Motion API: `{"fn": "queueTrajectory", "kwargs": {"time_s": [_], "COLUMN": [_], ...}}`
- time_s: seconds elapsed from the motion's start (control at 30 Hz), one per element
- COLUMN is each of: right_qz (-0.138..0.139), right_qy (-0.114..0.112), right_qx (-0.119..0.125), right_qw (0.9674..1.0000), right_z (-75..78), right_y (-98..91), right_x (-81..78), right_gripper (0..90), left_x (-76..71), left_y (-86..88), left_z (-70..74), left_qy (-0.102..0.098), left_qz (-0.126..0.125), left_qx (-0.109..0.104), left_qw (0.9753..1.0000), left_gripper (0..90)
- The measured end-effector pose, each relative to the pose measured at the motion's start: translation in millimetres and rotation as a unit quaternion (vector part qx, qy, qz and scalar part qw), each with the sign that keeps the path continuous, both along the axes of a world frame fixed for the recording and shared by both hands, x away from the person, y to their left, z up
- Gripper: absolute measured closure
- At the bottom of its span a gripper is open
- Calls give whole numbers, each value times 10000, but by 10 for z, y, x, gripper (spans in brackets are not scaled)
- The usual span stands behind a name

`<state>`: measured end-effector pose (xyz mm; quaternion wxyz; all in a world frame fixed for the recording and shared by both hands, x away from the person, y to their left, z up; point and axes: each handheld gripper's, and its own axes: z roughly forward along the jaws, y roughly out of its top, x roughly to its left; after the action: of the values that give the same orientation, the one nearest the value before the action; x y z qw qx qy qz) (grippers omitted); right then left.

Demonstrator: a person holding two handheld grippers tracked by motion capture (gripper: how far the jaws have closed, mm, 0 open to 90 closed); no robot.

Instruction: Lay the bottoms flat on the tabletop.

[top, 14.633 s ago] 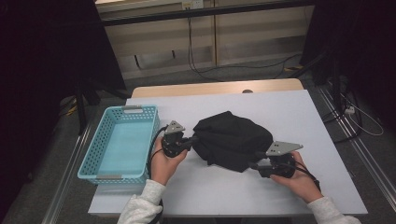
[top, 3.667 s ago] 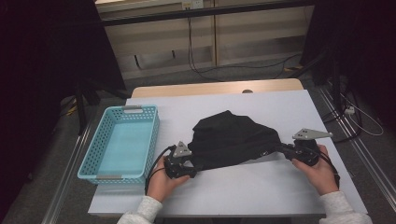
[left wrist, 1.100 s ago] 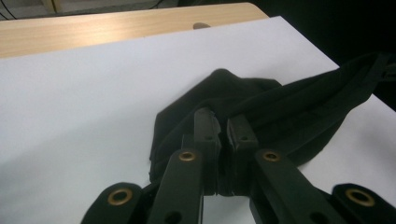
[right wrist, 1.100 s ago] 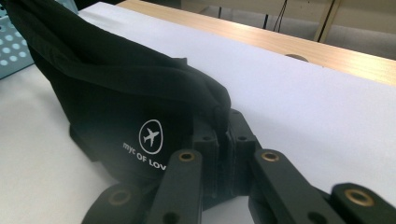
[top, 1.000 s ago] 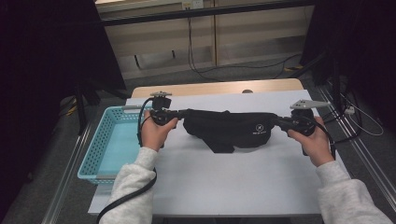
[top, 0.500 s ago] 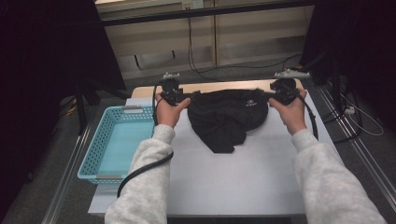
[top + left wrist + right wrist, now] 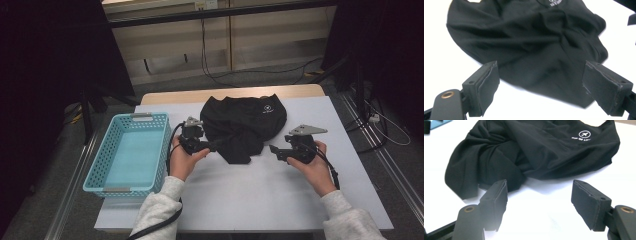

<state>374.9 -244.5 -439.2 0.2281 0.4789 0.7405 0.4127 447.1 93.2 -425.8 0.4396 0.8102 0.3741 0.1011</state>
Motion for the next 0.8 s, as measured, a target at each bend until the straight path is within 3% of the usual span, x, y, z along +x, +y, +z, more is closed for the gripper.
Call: {"fn": "queueTrajectory", "kwargs": {"time_s": [0.17,0.27,0.57,0.67,0.8], "right_qz": [172,263,94,103,231], "right_qy": [-4,-31,-3,-10,31], "right_qx": [-87,-39,-1,-1,4], "right_qw": [9998,9996,10000,9999,9997], "right_z": [-20,-31,-54,-57,-93], "right_y": [97,135,139,151,213], "right_x": [-20,-7,24,33,76], "right_gripper": [293,289,251,281,389], "left_x": [-93,-94,-123,-128,-130], "left_y": [19,42,3,-4,12], "left_z": [-121,-194,-203,-193,-185], "left_qy": [-68,-8,-83,-92,-89], "left_qz": [-115,-166,-341,-366,-335], "left_qx": [129,263,433,429,405], "left_qw": [9998,9995,9984,9984,9986], "left_gripper": [145,145,140,140,139]}}
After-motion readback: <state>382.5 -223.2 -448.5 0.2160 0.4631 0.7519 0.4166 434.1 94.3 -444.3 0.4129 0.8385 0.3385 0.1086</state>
